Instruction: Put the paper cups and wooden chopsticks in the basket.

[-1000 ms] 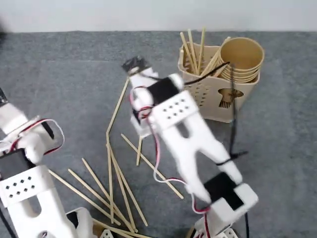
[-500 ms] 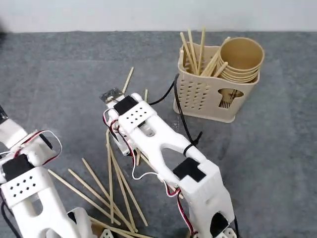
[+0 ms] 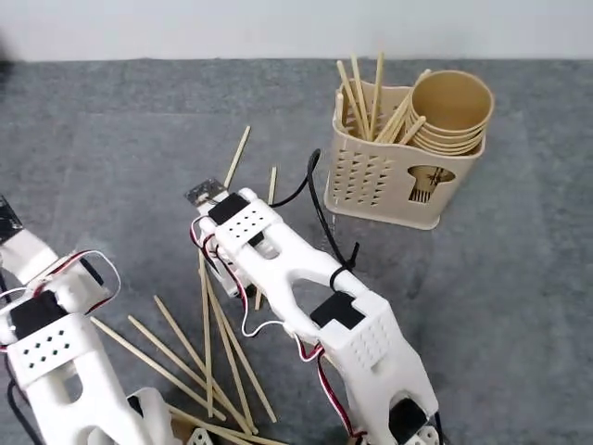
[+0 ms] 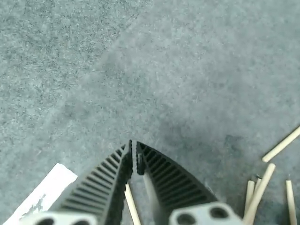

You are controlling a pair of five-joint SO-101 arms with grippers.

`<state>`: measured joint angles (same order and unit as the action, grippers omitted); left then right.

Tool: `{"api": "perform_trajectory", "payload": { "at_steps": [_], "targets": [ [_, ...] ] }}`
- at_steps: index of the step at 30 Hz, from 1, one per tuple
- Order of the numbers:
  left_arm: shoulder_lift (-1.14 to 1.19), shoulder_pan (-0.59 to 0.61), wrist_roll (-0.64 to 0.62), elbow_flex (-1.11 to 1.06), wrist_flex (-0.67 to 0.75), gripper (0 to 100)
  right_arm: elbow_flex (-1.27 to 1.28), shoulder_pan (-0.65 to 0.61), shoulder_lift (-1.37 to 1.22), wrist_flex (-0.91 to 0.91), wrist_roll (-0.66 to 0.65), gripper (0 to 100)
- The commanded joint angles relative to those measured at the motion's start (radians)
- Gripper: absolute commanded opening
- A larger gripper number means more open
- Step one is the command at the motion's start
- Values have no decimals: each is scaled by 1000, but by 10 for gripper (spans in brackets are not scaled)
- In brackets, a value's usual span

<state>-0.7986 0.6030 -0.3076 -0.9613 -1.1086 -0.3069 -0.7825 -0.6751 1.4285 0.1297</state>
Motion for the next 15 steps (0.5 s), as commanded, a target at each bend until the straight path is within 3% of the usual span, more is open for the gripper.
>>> {"api": "perform_trajectory", "payload": {
  "at_steps": [1, 3, 15],
  "targets": [
    [-21, 0, 5, -4, 20, 13, -6, -10, -18, -47, -3, 50],
    [-21, 0, 5, -8, 20, 13, -6, -12, -18, -47, -34, 13],
    [-21, 0, 5, -35, 21, 13, -5, 2, 159, 87, -101, 9]
  ]
}}
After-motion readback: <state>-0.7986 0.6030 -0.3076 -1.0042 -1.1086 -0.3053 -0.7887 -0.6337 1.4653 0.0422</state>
